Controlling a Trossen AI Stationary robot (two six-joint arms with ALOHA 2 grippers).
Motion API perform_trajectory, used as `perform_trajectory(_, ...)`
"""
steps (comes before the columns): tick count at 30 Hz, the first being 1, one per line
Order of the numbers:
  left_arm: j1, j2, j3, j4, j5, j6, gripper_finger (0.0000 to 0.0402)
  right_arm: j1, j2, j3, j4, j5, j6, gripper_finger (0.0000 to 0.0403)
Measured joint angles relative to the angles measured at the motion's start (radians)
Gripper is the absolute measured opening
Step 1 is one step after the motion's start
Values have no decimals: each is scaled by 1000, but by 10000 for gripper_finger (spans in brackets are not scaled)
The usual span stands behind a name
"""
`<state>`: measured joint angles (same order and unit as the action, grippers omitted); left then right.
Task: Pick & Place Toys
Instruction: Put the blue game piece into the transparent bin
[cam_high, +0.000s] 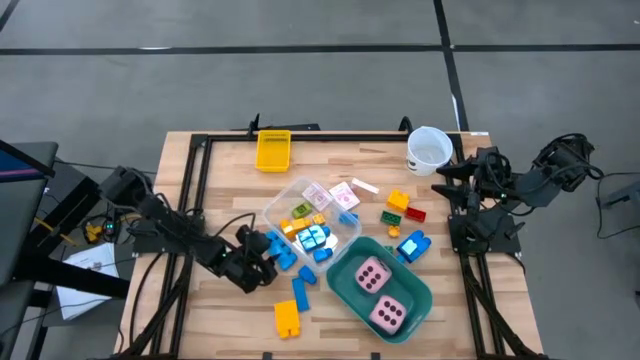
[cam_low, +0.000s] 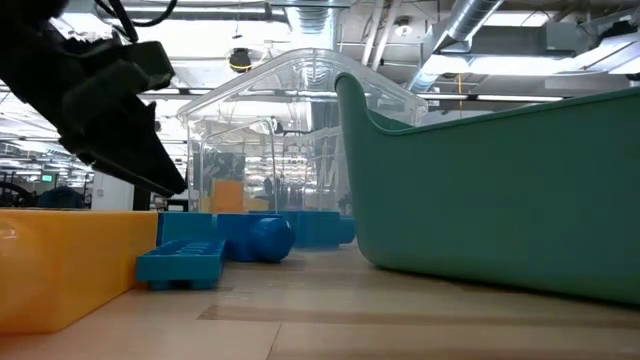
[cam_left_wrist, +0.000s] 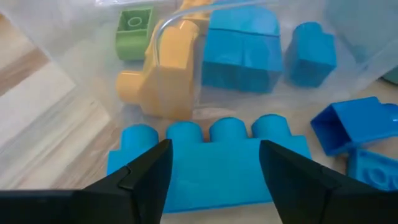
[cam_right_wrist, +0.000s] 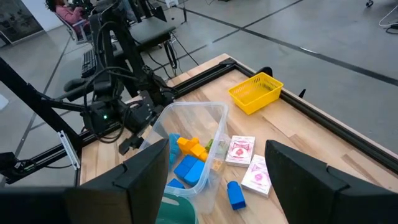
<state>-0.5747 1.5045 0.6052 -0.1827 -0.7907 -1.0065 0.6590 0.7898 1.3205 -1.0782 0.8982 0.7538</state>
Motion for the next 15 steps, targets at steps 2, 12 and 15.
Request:
perform_trajectory(2, 0, 16, 0, 7, -17, 0, 230, 0, 0, 0, 0, 0, 9, 254)
perform_trajectory(12, -4, 44, -5, 11, 26, 0, 226, 1, 0, 0, 0, -2, 21, 254)
perform_trajectory(15, -14, 35, -15, 12, 66, 1, 227, 1, 1, 0, 0, -3, 26, 254)
